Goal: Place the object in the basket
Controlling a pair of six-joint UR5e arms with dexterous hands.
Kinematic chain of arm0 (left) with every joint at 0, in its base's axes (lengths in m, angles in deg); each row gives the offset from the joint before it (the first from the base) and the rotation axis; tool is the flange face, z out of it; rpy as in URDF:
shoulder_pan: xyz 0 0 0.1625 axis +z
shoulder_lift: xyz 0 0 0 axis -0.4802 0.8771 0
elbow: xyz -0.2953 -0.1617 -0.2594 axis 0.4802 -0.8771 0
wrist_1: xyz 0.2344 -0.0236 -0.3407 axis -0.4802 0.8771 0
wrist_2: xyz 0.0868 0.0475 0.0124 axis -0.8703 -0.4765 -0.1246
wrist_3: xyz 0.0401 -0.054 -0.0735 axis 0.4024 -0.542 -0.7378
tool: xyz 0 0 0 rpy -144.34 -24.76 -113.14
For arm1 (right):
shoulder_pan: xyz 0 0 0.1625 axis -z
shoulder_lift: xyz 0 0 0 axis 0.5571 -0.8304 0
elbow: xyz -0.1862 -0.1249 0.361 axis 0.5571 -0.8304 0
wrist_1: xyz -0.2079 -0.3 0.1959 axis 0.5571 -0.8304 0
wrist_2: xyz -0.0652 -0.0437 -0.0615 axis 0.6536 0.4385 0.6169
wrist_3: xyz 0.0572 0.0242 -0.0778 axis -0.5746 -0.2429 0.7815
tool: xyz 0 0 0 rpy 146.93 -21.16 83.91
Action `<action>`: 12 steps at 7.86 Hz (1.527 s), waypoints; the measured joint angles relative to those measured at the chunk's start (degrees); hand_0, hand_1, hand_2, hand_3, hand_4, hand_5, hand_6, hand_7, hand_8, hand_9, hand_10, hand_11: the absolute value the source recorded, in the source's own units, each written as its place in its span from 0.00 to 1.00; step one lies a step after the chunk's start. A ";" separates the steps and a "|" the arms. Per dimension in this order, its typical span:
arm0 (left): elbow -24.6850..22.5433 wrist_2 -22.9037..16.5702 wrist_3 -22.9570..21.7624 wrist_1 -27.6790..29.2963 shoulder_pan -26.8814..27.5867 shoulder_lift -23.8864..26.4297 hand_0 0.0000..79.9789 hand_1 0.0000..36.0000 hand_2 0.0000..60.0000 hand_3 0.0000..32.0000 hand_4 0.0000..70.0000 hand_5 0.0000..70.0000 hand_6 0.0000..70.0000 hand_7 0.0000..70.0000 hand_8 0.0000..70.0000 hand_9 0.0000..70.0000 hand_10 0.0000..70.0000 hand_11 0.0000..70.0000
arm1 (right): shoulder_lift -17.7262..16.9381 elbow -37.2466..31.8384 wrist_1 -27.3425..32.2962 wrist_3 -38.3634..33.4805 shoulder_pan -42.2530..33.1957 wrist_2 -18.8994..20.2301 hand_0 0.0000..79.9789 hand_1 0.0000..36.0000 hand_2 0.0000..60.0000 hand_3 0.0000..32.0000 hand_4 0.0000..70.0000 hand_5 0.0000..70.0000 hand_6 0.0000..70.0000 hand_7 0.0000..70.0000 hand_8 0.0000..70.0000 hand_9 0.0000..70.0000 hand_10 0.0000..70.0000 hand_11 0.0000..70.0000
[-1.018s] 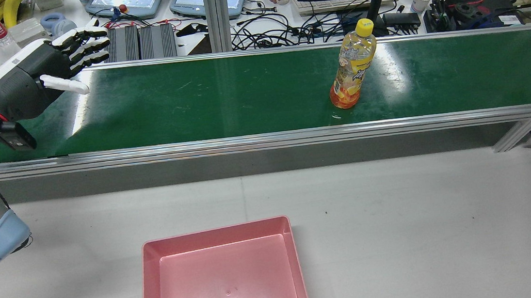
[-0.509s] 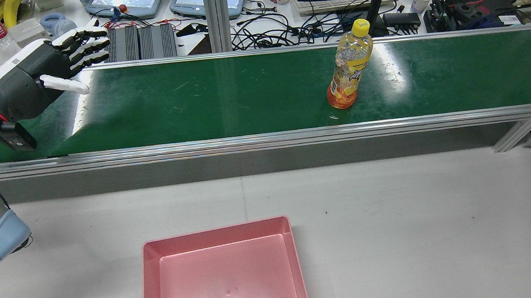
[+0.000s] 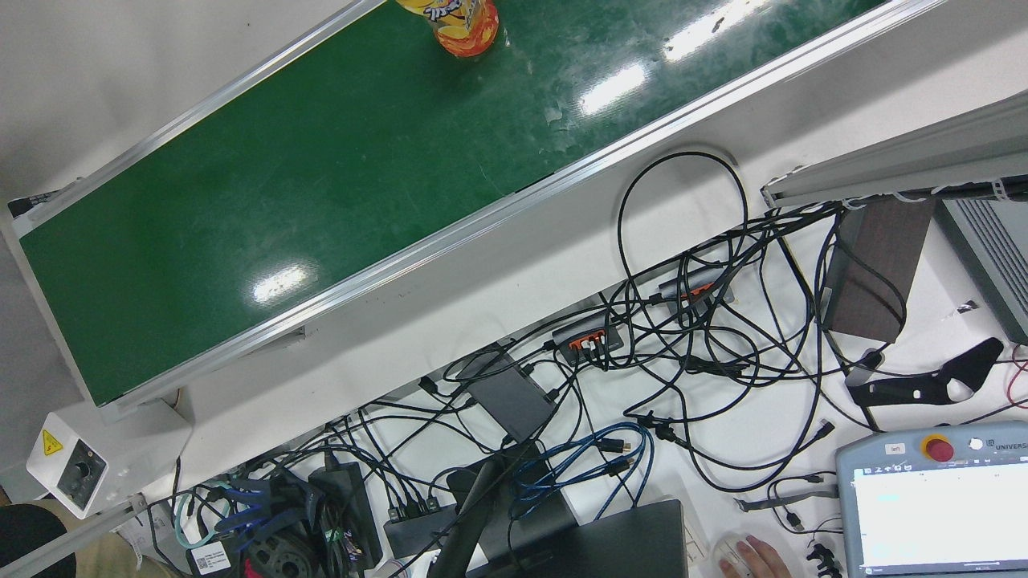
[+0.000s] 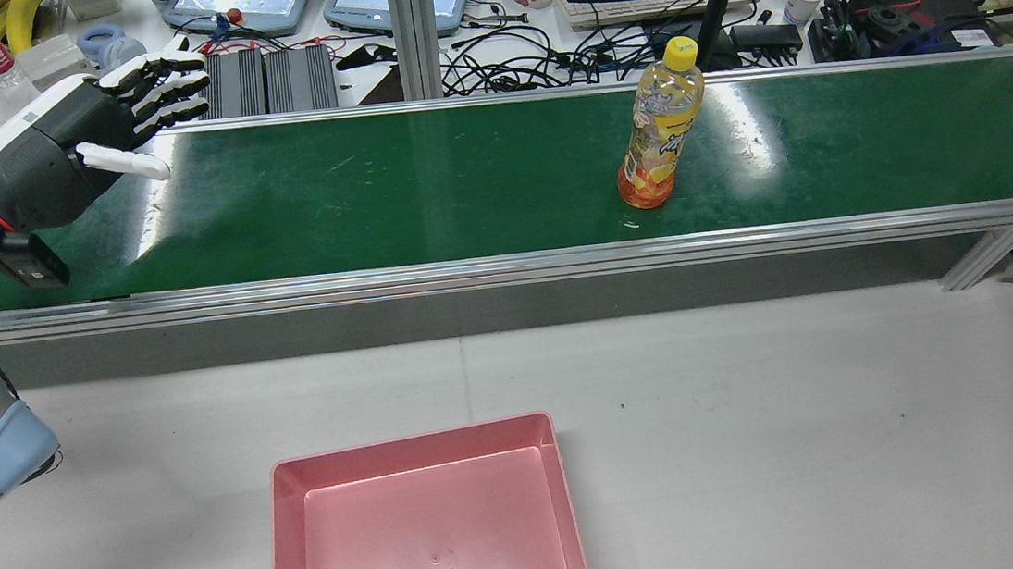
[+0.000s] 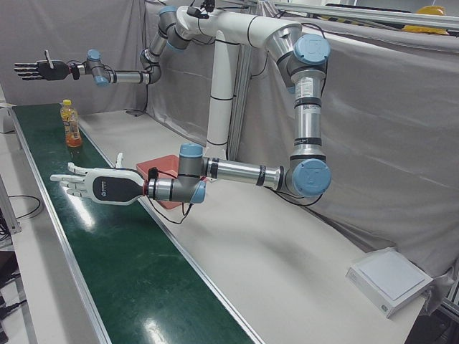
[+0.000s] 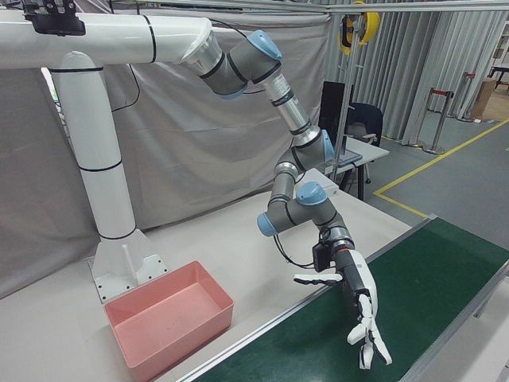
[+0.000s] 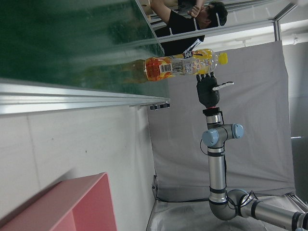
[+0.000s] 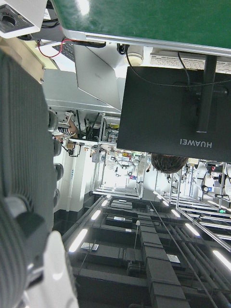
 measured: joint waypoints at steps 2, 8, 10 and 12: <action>0.00 0.00 0.00 0.00 0.00 0.00 0.66 0.40 0.00 0.07 0.19 0.39 0.03 0.03 0.16 0.17 0.14 0.23 | 0.00 0.00 0.00 0.03 0.00 0.00 0.00 0.00 0.00 0.00 0.00 0.00 0.00 0.00 0.00 0.00 0.00 0.00; 0.00 0.00 -0.01 0.00 0.00 0.00 0.66 0.40 0.00 0.09 0.19 0.39 0.03 0.03 0.16 0.17 0.14 0.23 | 0.00 0.00 0.00 -0.02 0.00 0.00 0.00 0.00 0.00 0.00 0.00 0.00 0.00 0.00 0.00 0.00 0.00 0.00; 0.00 0.00 0.03 0.00 0.00 0.00 0.66 0.40 0.00 0.07 0.19 0.39 0.03 0.03 0.16 0.17 0.14 0.23 | 0.00 0.00 0.00 -0.04 0.00 0.00 0.00 0.00 0.00 0.00 0.00 0.00 0.00 0.00 0.00 0.00 0.00 0.00; 0.00 0.00 0.01 0.00 0.00 0.00 0.66 0.40 0.00 0.07 0.19 0.39 0.03 0.03 0.16 0.17 0.14 0.23 | 0.00 0.00 0.00 0.01 0.00 0.00 0.00 0.00 0.00 0.00 0.00 0.00 0.00 0.00 0.00 0.00 0.00 0.00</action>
